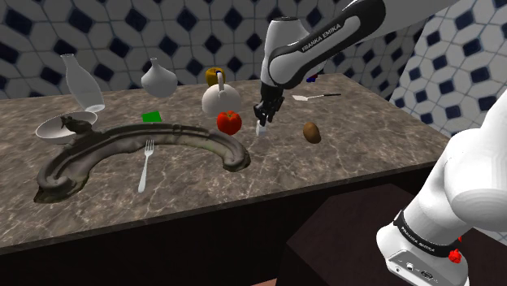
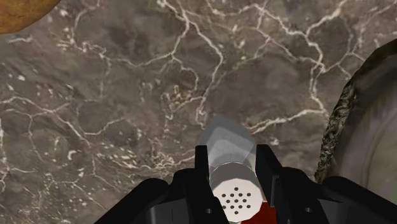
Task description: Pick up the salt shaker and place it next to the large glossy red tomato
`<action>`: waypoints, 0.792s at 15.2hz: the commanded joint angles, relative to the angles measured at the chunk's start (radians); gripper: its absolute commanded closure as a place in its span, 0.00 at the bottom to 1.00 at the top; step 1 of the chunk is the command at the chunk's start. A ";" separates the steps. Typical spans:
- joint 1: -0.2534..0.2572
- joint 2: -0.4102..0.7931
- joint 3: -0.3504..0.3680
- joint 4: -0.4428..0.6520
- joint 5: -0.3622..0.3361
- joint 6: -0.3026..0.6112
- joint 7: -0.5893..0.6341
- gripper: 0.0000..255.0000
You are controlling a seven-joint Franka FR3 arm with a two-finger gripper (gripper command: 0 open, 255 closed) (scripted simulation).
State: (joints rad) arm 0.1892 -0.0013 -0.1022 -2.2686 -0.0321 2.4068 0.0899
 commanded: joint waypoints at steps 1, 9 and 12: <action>-0.001 0.002 -0.001 -0.001 0.000 0.003 -0.001 1.00; -0.001 0.002 -0.001 -0.001 0.000 0.003 -0.001 0.00; 0.000 -0.022 0.000 0.007 -0.002 -0.029 0.001 0.00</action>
State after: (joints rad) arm 0.1891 -0.0075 -0.1023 -2.2608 -0.0324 2.3937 0.0896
